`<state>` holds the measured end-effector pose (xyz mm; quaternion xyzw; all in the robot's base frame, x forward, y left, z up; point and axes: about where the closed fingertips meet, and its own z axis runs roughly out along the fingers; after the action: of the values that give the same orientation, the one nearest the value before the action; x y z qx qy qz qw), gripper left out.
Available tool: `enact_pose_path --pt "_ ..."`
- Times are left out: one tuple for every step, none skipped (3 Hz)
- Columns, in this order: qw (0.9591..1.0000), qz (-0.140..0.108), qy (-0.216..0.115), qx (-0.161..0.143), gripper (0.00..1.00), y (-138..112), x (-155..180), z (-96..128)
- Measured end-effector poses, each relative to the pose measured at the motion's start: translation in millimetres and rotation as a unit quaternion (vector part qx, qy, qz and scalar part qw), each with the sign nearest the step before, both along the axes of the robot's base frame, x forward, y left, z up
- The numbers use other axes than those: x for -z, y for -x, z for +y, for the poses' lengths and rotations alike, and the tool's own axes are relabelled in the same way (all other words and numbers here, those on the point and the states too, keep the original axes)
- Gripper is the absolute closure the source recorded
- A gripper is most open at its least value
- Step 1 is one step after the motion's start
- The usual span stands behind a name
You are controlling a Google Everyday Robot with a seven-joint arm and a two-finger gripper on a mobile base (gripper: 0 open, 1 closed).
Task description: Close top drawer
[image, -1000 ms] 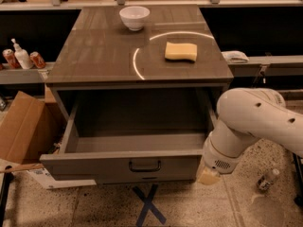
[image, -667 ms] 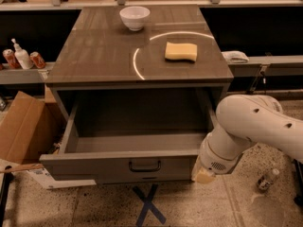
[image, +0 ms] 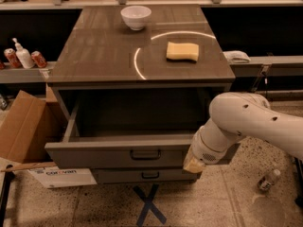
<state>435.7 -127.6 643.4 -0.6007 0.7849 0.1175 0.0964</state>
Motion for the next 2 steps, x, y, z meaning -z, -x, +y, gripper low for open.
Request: enact_pose_path --pt "0.9997 0.008 -0.006 -0.022 1.0 -29.9 19.6 19.0" --pt "0.9997 0.008 -0.006 -0.022 1.0 -29.9 19.6 19.0"
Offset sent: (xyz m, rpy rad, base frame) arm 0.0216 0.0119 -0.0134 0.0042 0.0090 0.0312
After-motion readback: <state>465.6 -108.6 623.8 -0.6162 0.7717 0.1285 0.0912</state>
